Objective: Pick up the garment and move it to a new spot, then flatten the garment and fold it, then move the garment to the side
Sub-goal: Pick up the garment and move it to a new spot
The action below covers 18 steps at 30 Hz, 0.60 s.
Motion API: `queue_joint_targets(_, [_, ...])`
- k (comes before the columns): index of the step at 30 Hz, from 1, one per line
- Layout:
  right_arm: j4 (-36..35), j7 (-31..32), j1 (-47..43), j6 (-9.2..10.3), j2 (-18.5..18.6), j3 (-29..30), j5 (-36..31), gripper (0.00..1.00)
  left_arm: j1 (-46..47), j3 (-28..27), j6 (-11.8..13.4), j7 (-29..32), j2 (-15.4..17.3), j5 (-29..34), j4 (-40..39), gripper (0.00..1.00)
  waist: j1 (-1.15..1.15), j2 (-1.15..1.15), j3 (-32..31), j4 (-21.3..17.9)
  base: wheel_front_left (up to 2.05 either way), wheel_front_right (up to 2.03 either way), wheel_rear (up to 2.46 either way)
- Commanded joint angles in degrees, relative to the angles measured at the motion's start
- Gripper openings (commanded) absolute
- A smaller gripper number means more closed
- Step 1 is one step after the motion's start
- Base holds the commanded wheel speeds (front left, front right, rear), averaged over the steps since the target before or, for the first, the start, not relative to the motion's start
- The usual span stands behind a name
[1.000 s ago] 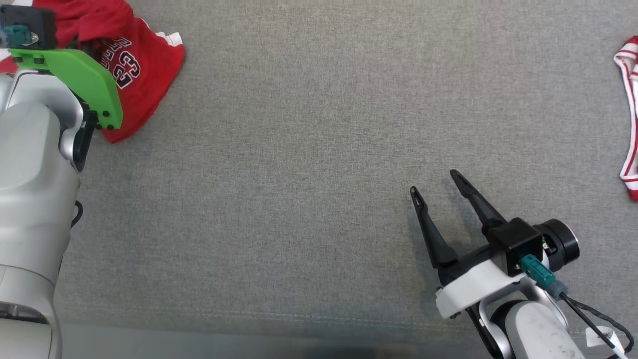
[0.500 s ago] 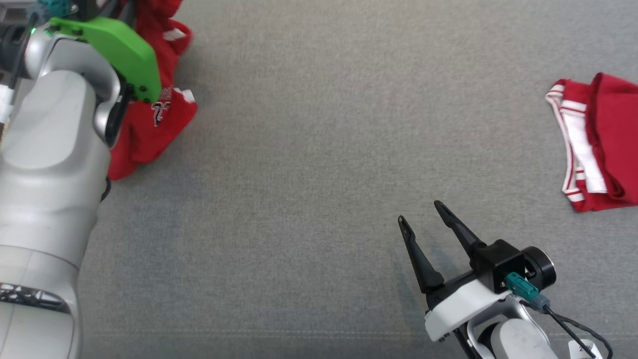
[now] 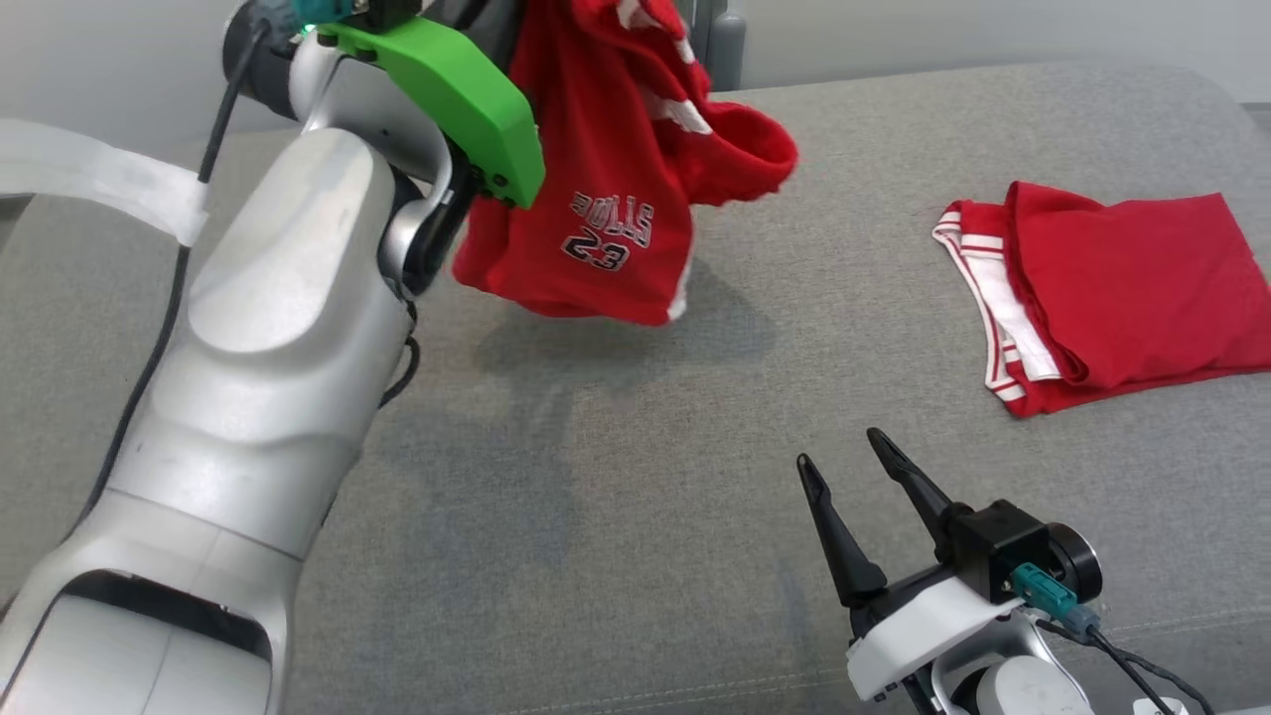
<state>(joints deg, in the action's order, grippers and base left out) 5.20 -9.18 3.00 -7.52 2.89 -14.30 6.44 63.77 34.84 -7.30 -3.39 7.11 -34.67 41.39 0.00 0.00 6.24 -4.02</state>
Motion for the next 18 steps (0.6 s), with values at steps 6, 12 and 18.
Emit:
queue_joint_targets(6, [0.49, -0.89, -0.07, 0.07, 0.02, 0.73, 0.79, 1.0, -7.23, -1.09, 0.6, 1.79, -2.23, -5.93, -4.47, 0.0, 0.0, 0.0, -1.9, -3.12, 0.0, 0.0, 0.0])
queue_joint_targets(12, [1.26, -1.68, 0.89, 0.07, 0.02, 0.49, 1.69, 1.0, -16.11, -0.46, 3.33, 2.89, -0.36, -6.94, -1.1, 0.0, 0.0, 0.0, -1.28, -3.6, 0.0, 0.0, 0.0])
queue_joint_targets(18, [2.19, -2.26, 1.79, 0.07, 0.03, 0.13, 2.31, 1.0, -22.46, -1.34, 6.22, 1.49, 2.22, -7.46, 6.19, 0.0, 0.0, 0.0, -1.17, -4.35, 0.0, 0.0, 0.0])
